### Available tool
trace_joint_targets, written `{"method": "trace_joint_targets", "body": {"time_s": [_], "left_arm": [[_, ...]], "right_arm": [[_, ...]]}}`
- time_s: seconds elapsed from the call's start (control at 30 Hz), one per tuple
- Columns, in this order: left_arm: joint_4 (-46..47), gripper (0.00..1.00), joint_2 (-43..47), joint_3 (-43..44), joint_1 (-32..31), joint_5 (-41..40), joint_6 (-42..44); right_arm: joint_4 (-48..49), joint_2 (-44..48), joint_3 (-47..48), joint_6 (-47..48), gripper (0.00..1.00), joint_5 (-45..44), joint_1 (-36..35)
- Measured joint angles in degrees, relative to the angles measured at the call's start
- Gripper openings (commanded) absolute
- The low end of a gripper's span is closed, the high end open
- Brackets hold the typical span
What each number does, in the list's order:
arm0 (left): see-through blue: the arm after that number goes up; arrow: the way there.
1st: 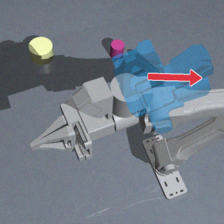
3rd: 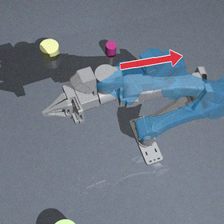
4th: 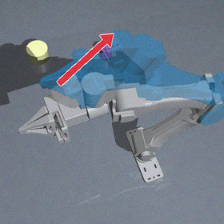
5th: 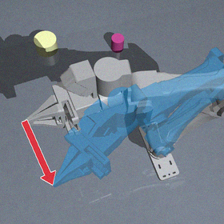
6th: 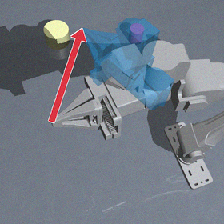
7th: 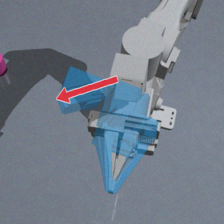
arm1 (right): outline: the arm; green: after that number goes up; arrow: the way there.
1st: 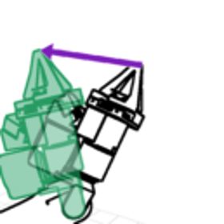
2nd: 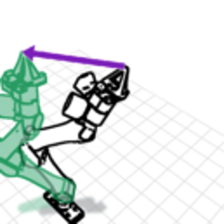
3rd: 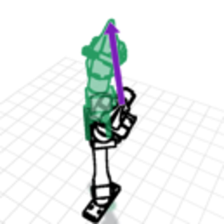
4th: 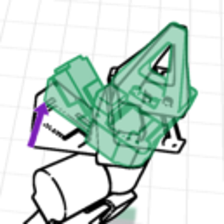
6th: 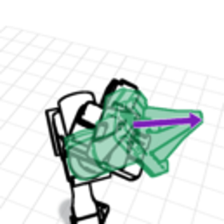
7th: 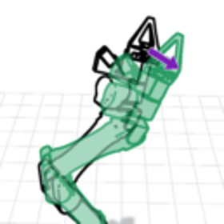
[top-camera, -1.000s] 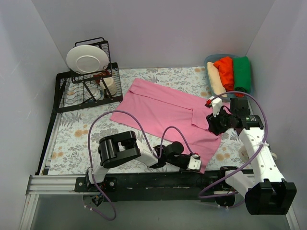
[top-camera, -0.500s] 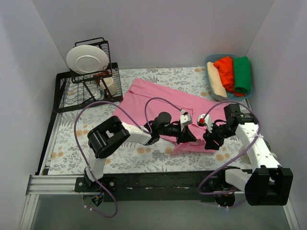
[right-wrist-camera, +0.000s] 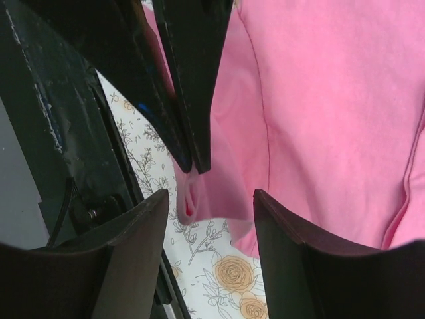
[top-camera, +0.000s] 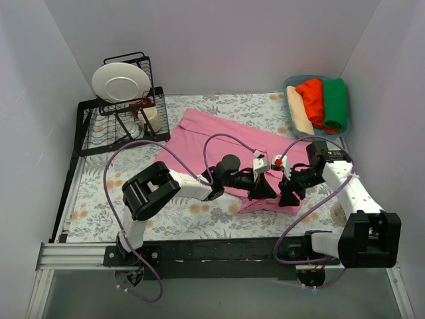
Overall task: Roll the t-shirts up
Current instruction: Fold the T-shirt at the center of the board.
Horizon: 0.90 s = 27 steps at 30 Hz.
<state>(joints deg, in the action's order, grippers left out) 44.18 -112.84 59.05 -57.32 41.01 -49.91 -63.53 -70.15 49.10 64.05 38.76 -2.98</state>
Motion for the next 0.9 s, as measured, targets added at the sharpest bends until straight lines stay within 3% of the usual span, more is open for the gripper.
{"method": "trace_joint_targets", "body": {"time_s": [0.13,0.2,0.47,0.63,0.67,0.7,0.8,0.9], "left_arm": [[-0.1,0.00,-0.2,0.9,0.1,0.2,0.0],[0.0,0.00,-0.2,1.0,0.2,0.3,-0.1],[-0.2,0.00,-0.3,1.0,0.2,0.4,-0.3],[-0.3,0.00,-0.3,1.0,0.2,0.3,-0.2],[-0.4,0.20,-0.3,1.0,0.2,0.3,-0.2],[-0.5,0.30,-0.3,1.0,0.2,0.3,-0.2],[-3.2,0.46,-0.1,1.2,0.4,-0.2,1.6],[-11.0,0.55,2.6,1.3,1.2,-1.3,5.7]], "right_arm": [[0.2,-0.9,1.0,-0.2,0.53,0.9,-0.5],[0.5,-0.8,1.5,-0.7,0.44,1.2,-0.5],[0.6,-1.0,2.5,-1.1,0.33,1.2,-0.9],[0.6,-1.0,2.5,-1.4,0.10,1.2,-1.1],[0.6,-1.0,2.5,-1.7,0.03,1.2,-1.2],[0.6,-1.0,2.5,-1.9,0.01,1.0,-1.2],[0.6,-1.0,2.5,-2.4,0.01,0.3,-1.2],[0.4,-1.0,3.0,-2.5,0.01,-0.5,-1.2]]}}
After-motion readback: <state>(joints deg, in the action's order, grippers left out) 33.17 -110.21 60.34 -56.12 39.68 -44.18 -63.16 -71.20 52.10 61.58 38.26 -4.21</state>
